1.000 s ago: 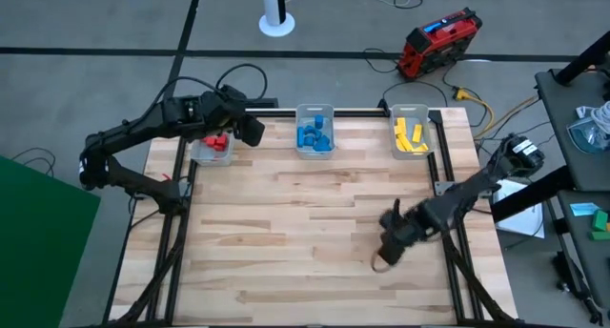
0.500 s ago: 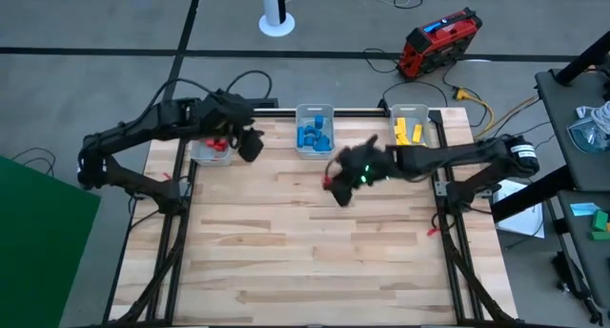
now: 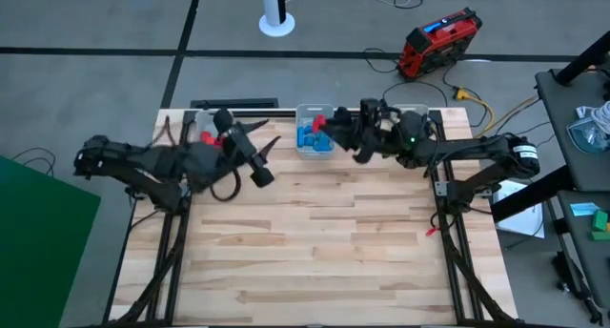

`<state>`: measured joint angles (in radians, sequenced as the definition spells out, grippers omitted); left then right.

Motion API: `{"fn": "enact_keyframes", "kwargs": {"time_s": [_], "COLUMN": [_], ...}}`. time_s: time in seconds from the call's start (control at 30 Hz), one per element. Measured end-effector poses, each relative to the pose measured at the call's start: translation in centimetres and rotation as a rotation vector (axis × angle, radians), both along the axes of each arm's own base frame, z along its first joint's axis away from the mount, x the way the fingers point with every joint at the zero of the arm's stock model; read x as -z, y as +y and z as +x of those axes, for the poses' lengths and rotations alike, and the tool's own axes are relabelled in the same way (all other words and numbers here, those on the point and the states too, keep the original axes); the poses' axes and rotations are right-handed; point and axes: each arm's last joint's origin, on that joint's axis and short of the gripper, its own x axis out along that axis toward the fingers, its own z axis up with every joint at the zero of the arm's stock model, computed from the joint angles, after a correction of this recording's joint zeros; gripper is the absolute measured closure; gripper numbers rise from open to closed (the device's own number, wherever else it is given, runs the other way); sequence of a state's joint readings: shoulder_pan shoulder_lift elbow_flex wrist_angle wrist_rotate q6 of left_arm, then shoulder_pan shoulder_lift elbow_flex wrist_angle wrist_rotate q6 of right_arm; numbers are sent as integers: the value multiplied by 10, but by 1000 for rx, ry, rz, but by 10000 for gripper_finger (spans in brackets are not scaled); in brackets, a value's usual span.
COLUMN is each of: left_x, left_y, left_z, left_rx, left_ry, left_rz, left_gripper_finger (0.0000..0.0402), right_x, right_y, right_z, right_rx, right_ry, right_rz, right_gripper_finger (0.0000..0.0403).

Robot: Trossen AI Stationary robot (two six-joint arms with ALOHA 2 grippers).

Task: Sort blocks
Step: Put the red block into the left gray bin

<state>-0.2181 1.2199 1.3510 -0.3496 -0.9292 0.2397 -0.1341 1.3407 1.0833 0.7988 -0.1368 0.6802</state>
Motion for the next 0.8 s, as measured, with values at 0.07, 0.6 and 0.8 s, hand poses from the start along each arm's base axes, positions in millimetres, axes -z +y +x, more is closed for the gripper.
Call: {"fn": "enact_keyframes", "kwargs": {"time_s": [0.07, 0.6, 0.8], "left_x": [-4, -16, -31], "left_y": [-12, -25, -21], "left_z": [9, 70, 88], "left_rx": [-3, -70, -126], "left_ry": [-42, -99, -105], "left_rz": [97, 273, 303], "left_gripper_finger": [223, 223, 223], "right_x": [-7, -50, -45], "right_y": [-3, -4, -5], "right_z": [-1, -7, -3], "right_rx": [16, 17, -2], "right_ry": [-35, -178, -128], "right_rz": [56, 235, 329], "right_gripper_finger": [277, 277, 277]}}
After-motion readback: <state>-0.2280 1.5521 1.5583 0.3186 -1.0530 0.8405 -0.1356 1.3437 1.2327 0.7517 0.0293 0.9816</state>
